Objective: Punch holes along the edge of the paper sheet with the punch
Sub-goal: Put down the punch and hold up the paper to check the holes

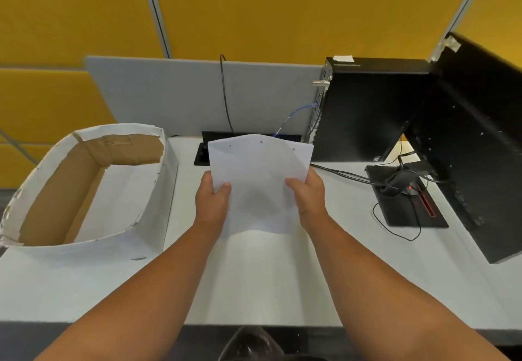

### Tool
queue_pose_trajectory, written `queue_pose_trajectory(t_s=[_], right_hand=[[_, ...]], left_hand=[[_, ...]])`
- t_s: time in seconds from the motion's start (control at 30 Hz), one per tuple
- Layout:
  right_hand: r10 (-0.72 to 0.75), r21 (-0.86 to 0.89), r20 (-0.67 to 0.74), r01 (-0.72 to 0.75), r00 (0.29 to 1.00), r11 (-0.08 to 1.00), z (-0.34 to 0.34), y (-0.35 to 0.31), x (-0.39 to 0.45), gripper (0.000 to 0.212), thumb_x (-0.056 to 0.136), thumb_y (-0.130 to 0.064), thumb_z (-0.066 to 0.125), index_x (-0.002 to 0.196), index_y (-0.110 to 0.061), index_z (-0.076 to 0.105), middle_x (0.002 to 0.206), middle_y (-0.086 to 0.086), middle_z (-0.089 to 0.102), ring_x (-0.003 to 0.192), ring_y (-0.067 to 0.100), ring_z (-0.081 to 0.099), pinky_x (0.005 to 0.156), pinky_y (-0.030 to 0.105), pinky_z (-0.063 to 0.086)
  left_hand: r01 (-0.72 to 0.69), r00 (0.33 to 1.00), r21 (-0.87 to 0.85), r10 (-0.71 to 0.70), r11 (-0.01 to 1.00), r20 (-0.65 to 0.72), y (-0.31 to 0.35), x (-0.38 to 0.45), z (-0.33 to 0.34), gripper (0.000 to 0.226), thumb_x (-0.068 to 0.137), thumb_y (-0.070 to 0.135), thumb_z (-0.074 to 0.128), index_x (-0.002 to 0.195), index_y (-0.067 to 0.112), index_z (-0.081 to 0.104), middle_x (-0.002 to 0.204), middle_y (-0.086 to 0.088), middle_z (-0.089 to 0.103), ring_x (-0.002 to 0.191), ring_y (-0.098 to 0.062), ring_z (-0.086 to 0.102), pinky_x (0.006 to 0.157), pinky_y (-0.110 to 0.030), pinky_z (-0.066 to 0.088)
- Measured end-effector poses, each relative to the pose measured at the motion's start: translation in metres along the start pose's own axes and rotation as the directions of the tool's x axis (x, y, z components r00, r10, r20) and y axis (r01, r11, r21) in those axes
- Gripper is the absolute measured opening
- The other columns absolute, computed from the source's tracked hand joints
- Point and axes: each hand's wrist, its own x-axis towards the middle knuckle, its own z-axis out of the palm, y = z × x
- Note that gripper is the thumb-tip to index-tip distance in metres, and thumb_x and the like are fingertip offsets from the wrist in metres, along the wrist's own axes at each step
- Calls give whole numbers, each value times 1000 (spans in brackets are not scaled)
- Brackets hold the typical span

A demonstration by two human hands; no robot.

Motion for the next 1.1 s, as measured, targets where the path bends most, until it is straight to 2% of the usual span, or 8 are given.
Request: queue_pose_trajectory(t_s=[0.1, 0.23, 0.37, 0.63, 0.8, 0.87, 0.97, 1.1], right_hand=[[27, -6, -8, -27, 1000, 1000, -3, 7, -1, 34, 80, -1, 59, 89, -33, 67, 91, -5, 69, 85, 21, 65, 81, 40, 55], [13, 3, 5, -13, 1000, 1000, -1, 4, 3, 33, 80, -1, 61, 96, -29, 67, 97, 2, 71, 88, 25, 66, 82, 42, 56], [-15, 33, 22, 14, 1000, 999, 0, 4, 5, 35, 83, 1, 60, 101, -28, 67, 96, -1, 70, 88, 22, 66, 80, 38, 55], [-36, 44, 34, 35, 999, 998, -2, 6, 10, 32, 87, -3, 59, 98, -34, 64, 101, -3, 69, 92, 21, 65, 83, 41, 56], [-47, 99, 42, 43, 998, 994, 1, 0, 12, 38, 69, -11, 60, 101, -32, 67, 103, 3, 71, 93, 24, 67, 83, 41, 57], [-30, 72, 47, 26, 998, 997, 1, 3, 13, 41, 67, -13, 60, 101, -33, 65, 106, 5, 70, 99, 28, 67, 87, 46, 57], [-9, 39, 65, 7, 998, 999, -3, 10, 12, 41, 71, -13, 60, 106, -35, 63, 111, 4, 69, 103, 30, 64, 91, 52, 55], [-19, 61, 91, 13, 996, 998, -5, 12, 13, 37, 83, -11, 59, 112, -33, 61, 115, 6, 67, 106, 31, 64, 92, 49, 54]], left_hand=[[33, 999, 46, -34, 998, 16, -7, -1, -4, 23, 96, 14, 52, 117, 25, 52, 113, 2, 62, 102, -21, 61, 87, -40, 53], [32, 999, 34, -33, 999, 4, -6, 1, -4, 22, 95, 12, 53, 112, 25, 51, 110, 3, 62, 100, -20, 61, 87, -40, 52], [22, 1000, 25, -22, 999, -7, -8, 2, -3, 20, 95, 16, 56, 111, 27, 50, 108, 5, 60, 100, -19, 60, 84, -36, 49], [34, 999, 37, -33, 999, -23, -13, 10, -6, 21, 96, 22, 55, 116, 25, 49, 119, -1, 60, 106, -24, 60, 93, -46, 52], [13, 999, -26, -14, 1000, -33, -6, 14, -5, 22, 95, 18, 56, 114, 25, 50, 117, -1, 62, 105, -23, 62, 91, -45, 53], [21, 1000, -15, -21, 1000, -23, -7, 13, -6, 24, 94, 20, 58, 117, 26, 50, 118, -1, 61, 106, -24, 60, 91, -45, 52], [36, 999, 7, -36, 999, -1, -13, 11, -6, 25, 95, 24, 57, 119, 26, 50, 119, 0, 61, 106, -23, 60, 92, -47, 52], [47, 999, 11, -47, 999, 16, -16, 12, -7, 26, 95, 23, 56, 120, 25, 51, 119, 0, 62, 106, -23, 61, 92, -47, 52]])
